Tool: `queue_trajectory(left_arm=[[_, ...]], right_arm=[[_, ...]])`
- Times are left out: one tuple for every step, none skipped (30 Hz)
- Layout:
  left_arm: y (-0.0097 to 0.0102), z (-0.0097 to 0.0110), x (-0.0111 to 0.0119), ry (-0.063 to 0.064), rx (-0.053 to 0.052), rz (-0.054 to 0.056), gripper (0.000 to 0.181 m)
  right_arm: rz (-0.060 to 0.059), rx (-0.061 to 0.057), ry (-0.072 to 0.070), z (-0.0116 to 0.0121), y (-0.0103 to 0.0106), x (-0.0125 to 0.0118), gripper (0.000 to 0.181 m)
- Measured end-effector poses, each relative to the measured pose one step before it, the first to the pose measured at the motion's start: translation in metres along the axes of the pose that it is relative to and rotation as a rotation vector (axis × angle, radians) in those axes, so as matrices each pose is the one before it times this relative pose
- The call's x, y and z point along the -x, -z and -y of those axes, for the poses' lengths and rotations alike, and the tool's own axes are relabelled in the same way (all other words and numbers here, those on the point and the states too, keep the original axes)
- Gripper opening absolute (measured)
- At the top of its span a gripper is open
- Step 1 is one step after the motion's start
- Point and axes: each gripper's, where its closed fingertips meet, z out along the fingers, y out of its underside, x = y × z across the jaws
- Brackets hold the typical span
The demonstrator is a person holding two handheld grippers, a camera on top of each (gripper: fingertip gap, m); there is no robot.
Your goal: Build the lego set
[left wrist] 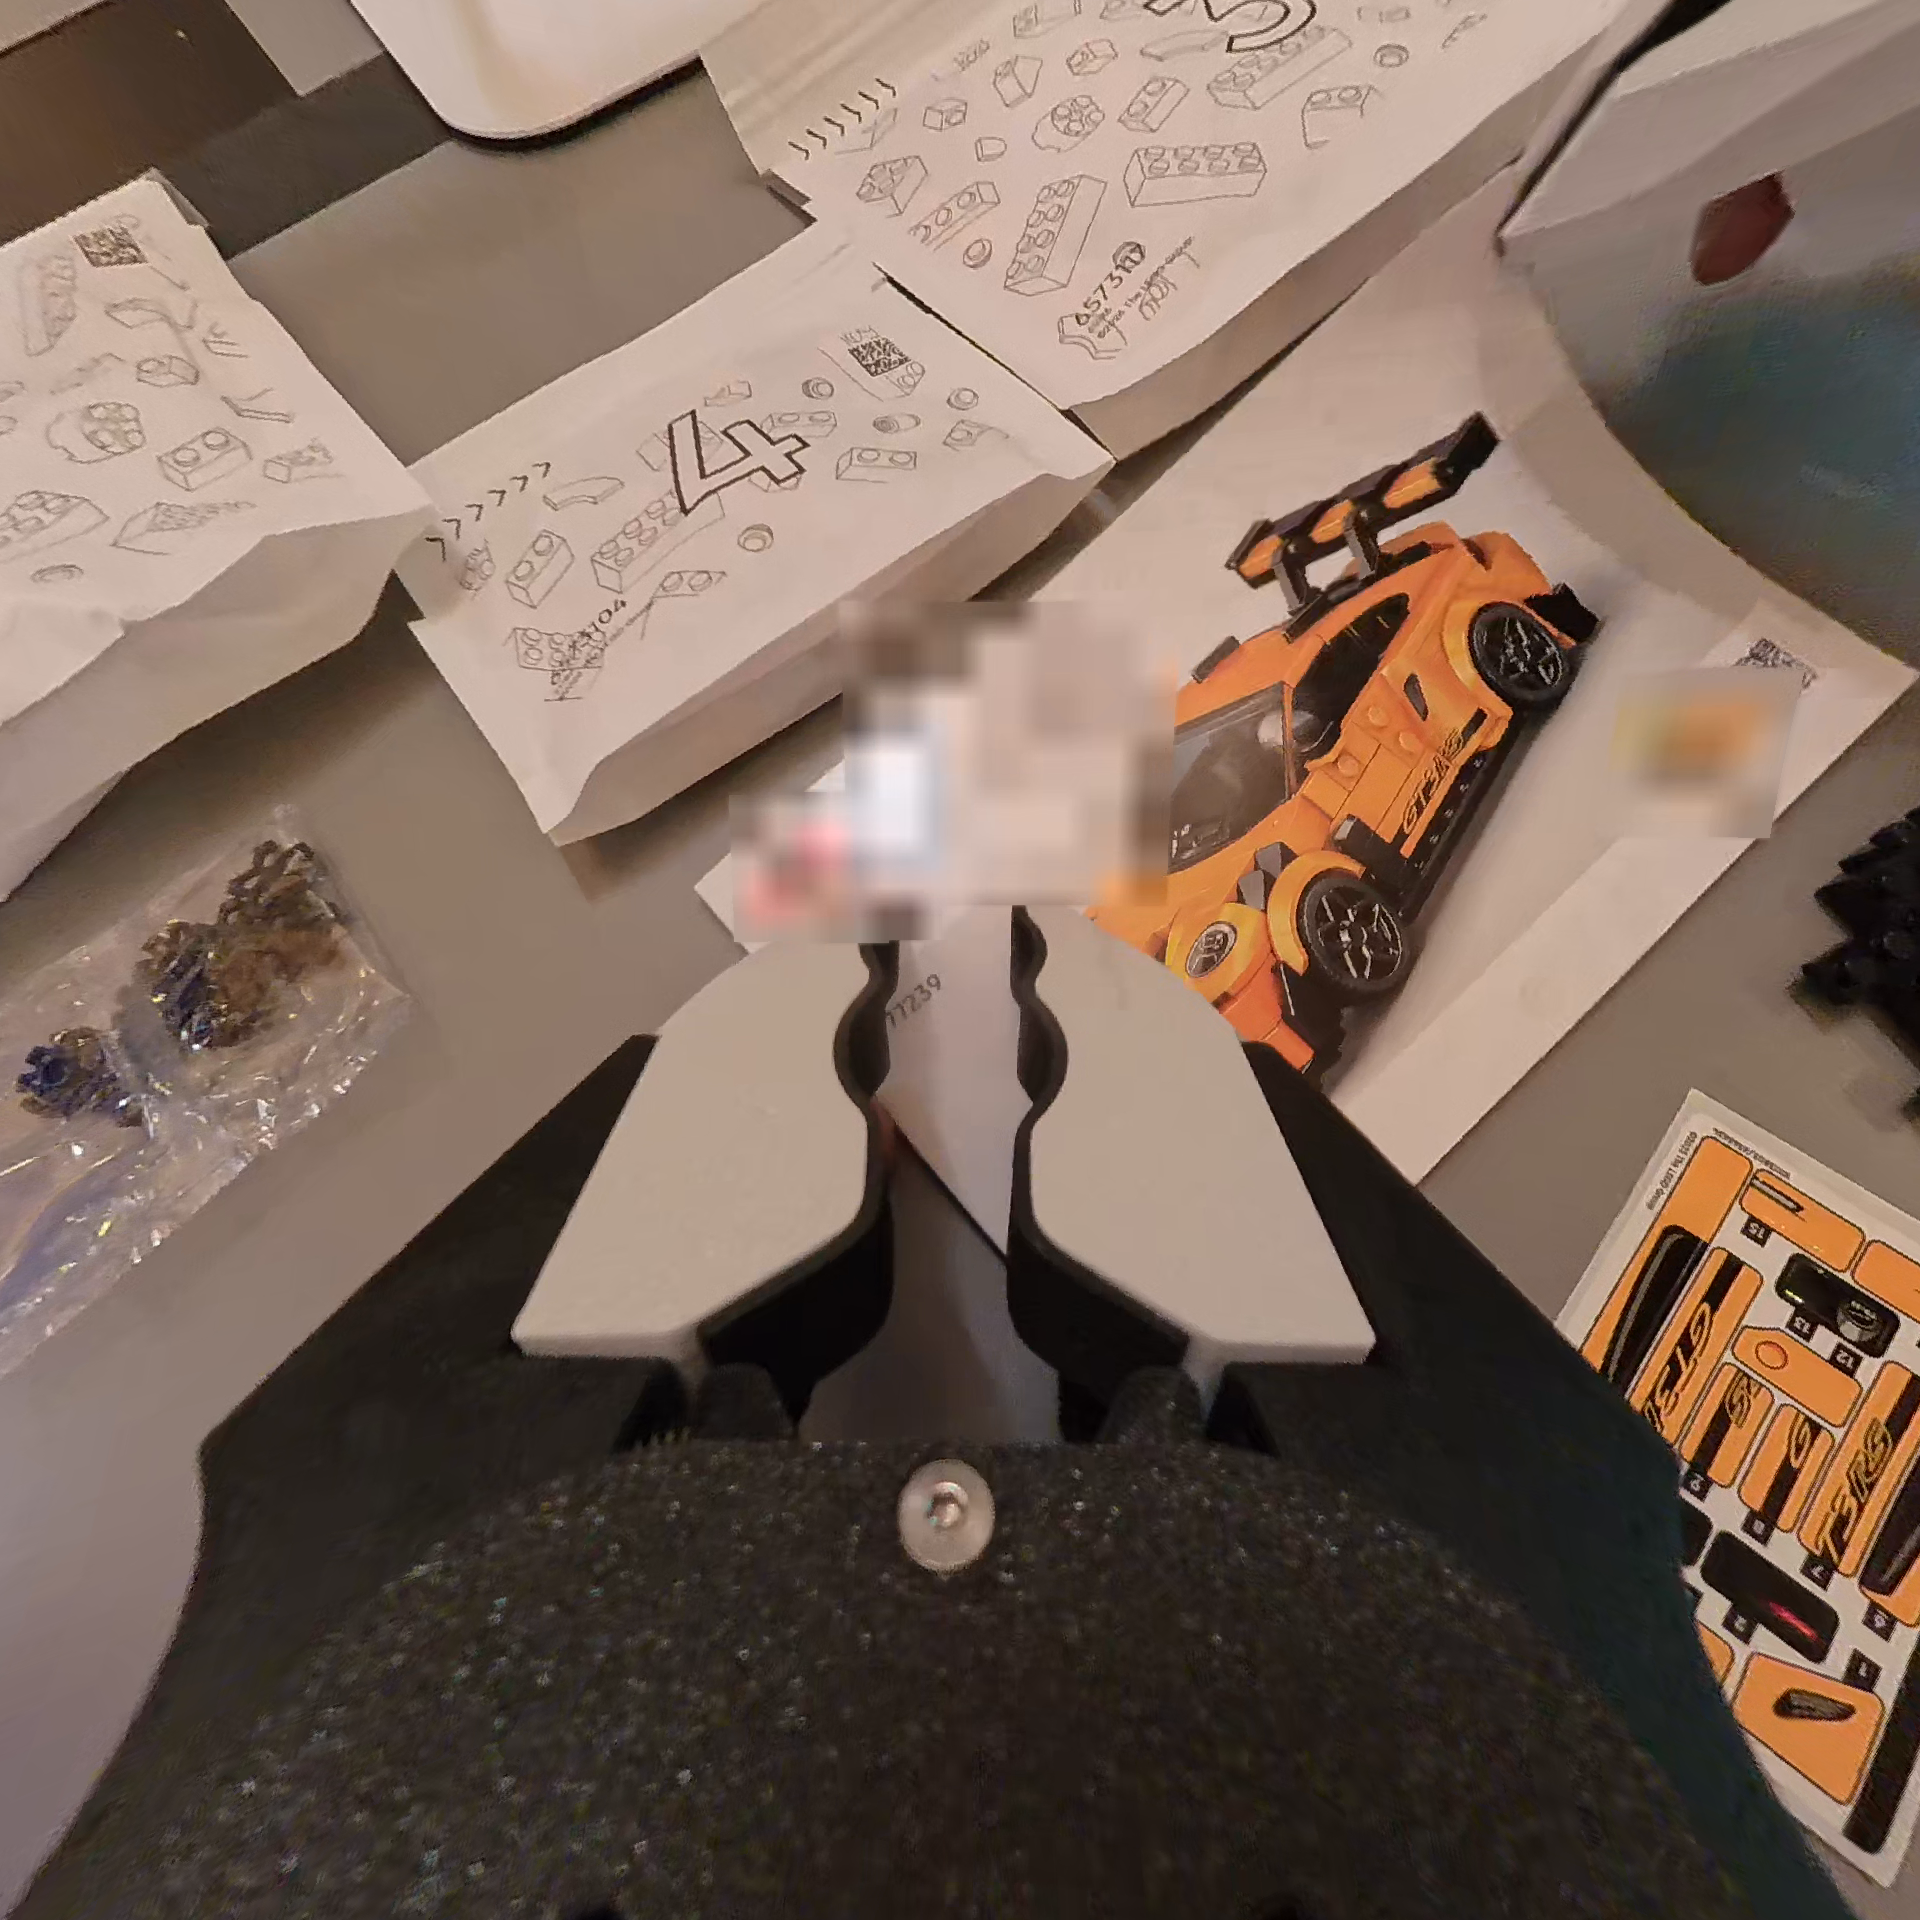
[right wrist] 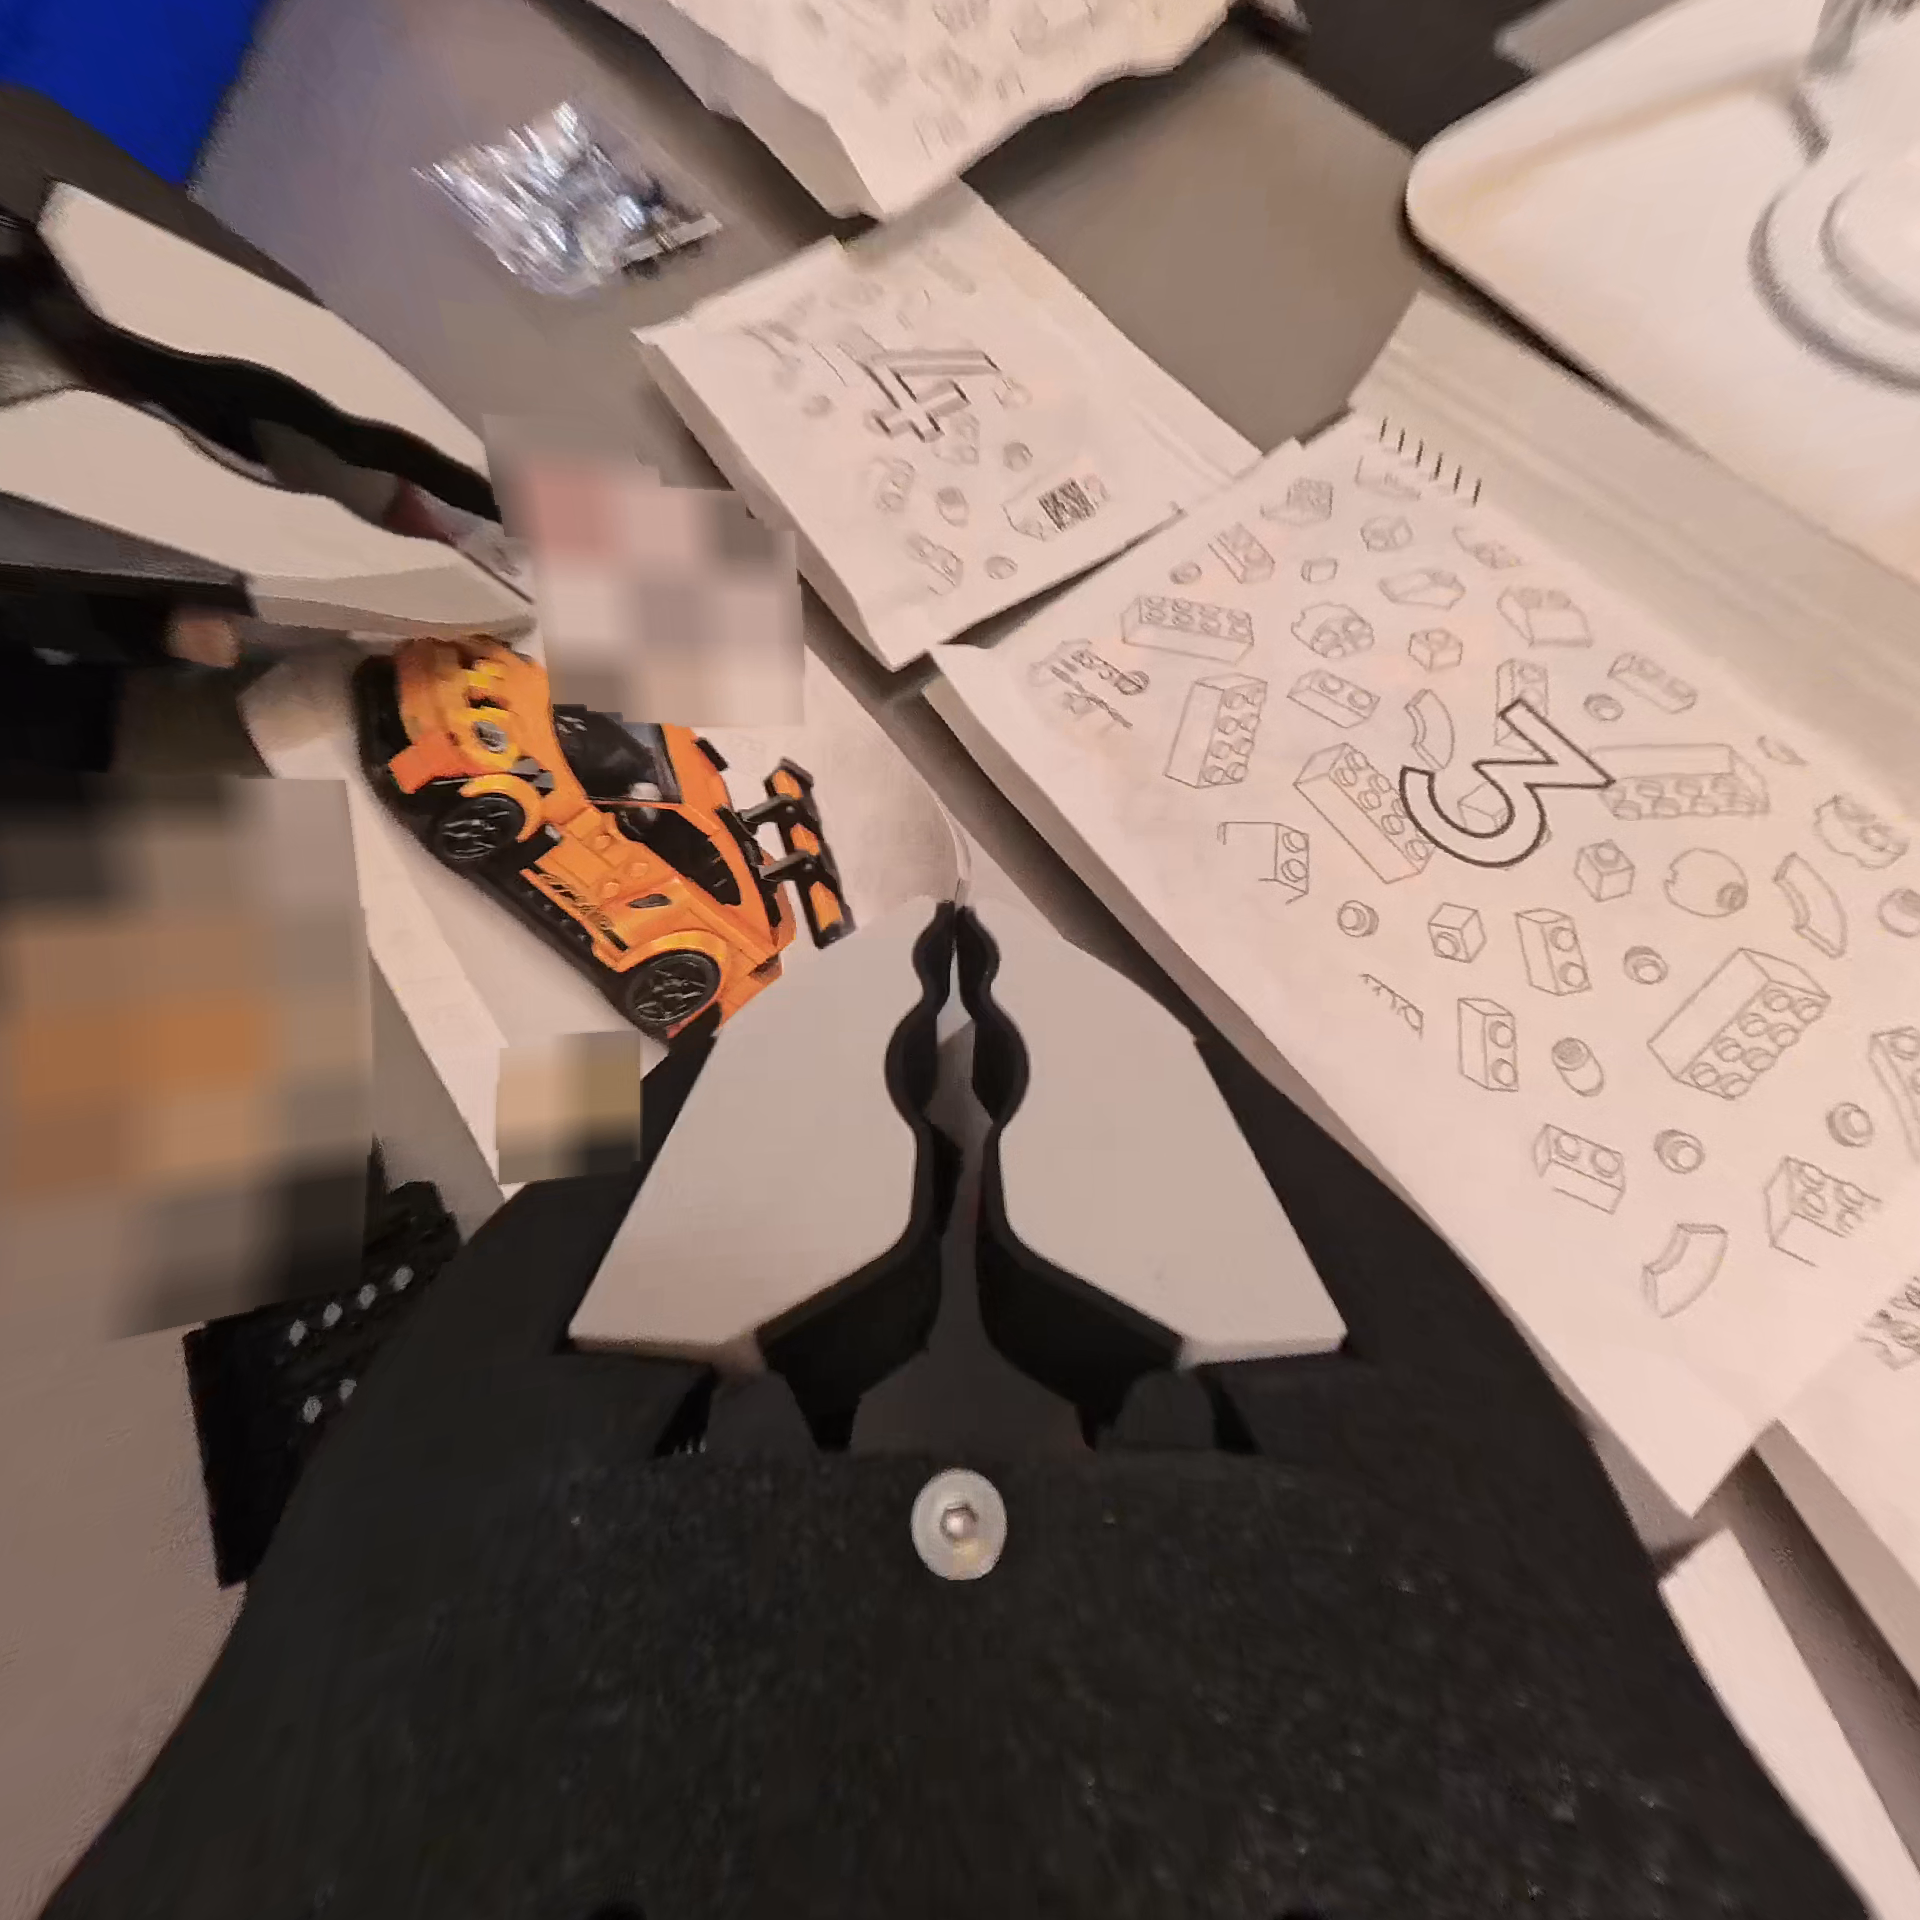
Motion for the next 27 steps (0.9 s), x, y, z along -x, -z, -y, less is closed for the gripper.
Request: queue_trajectory(left_arm=[[0.00085,0.00111,0.00080,0.0043,-0.0090,0.0005,0.022],[0.00163,0.00243,0.00161,0.0061,-0.0170,0.0030,0.024],[0.00238,0.00295,0.00179,0.0065,-0.0202,-0.0012,0.026],[0.00217,0.00145,0.00236,0.0072,-0.0096,-0.0031,0.027],[0.00153,0.00014,0.00256,0.0071,-0.0003,-0.0066,0.030],[0.00076,-0.00112,0.00094,0.0099,0.0069,-0.0212,0.033],[-0.00008,-0.00155,-0.00087,0.0154,0.0123,-0.0353,0.038],[-0.00055,0.00031,-0.00254,0.0157,0.0023,-0.0441,0.043],[-0.00107,0.00168,-0.00304,0.0145,-0.0064,-0.0453,0.045],[-0.00214,0.00153,-0.00276,0.0152,-0.0003,-0.0442,0.048],[-0.00310,0.00024,-0.00246,0.0111,0.0146,-0.0399,0.051],[-0.00359,0.00016,-0.00249,0.0019,0.0197,-0.0357,0.055],[-0.00372,0.00159,-0.00270,-0.0089,0.0116,-0.0311,0.057],[-0.00356,0.00257,-0.00308,-0.0123,0.0046,-0.0303,0.057],[-0.00366,0.00222,-0.00332,-0.0069,0.0094,-0.0299,0.057],[-0.00368,0.00208,-0.00314,-0.0094,0.0101,-0.0271,0.057],[-0.00376,0.00185,-0.00283,-0.0132,0.0100,-0.0255,0.058],[-0.00360,0.00199,-0.00239,-0.0078,0.0064,-0.0257,0.058],[-0.00314,0.00243,-0.00376,0.0062,0.0005,-0.0415,0.057],[-0.00252,0.00272,-0.00492,0.0210,-0.0040,-0.0533,0.056],[-0.00235,0.00215,-0.00397,0.0265,-0.0039,-0.0491,0.054],[-0.00215,0.00129,-0.00430,0.0234,-0.0037,-0.0485,0.051],[-0.00232,-0.00006,-0.00503,0.0288,0.0009,-0.0515,0.046],[-0.00246,-0.00115,-0.00307,0.0314,0.0043,-0.0335,0.035],[-0.00282,-0.00099,-0.00136,0.0213,-0.0027,-0.0165,0.023],[-0.00188,0.00118,-0.00329,0.0091,-0.0186,-0.0209,0.020],[-0.00092,0.00157,-0.00240,0.0010,-0.0188,-0.0082,0.017]], right_arm=[[0.0092,-0.0404,0.0264,0.00232,0.00490,0.00427,0.000],[-0.0074,-0.0398,0.0389,0.00236,0.00513,0.00275,0.000],[-0.0136,-0.0327,0.0403,0.00161,0.00527,0.00205,0.000],[-0.0030,-0.0308,0.0302,0.00194,0.00522,0.00281,0.000],[0.0051,-0.0463,0.0265,0.00433,0.00606,0.00328,0.000],[0.0070,-0.0449,0.0232,0.00499,0.00620,0.00278,0.000],[0.0113,-0.0422,0.0241,0.00535,0.00630,0.00266,0.000],[0.0172,-0.0436,0.0263,0.00573,0.00598,0.00305,0.000],[0.0172,-0.0416,0.0261,0.00569,0.00543,0.00274,0.000],[0.0171,-0.0345,0.0271,0.00485,0.00454,0.00268,0.000],[0.0156,-0.0247,0.0294,0.00388,0.00381,0.00267,0.000],[0.0114,-0.0248,0.0325,0.00448,0.00332,0.00290,0.000],[0.0138,-0.0236,0.0277,0.00528,0.00287,0.00347,0.000],[0.0129,-0.0174,0.0291,0.00527,0.00237,0.00315,0.000],[0.0091,-0.0166,0.0306,0.00548,0.00183,0.00264,0.000],[0.0148,-0.0112,0.0208,0.00519,0.00126,0.00272,0.000],[0.0157,-0.0126,0.0139,0.00588,0.00069,0.00265,0.000],[0.0206,-0.0209,0.0195,0.00721,0.00046,0.00354,0.000],[0.0212,-0.0207,0.0199,0.00746,0.00017,0.00375,0.000],[0.0234,-0.0192,0.0184,0.00754,0.00003,0.00399,0.000],[0.0230,-0.0183,0.0168,0.00726,-0.00019,0.00388,0.000],[0.0183,-0.0145,0.0145,0.00609,-0.00025,0.00329,0.000],[0.0128,-0.0117,0.0088,0.00483,0.00003,0.00248,0.000],[0.0084,-0.0111,0.0029,0.00401,0.00050,0.00190,0.000],[0.0028,-0.0076,0.0015,0.00274,0.00110,0.00117,0.000],[-0.0017,-0.0037,0.0016,0.00132,0.00176,0.00053,0.000],[-0.0042,-0.0021,-0.0029,0.00019,0.00209,0.00010,0.000]])
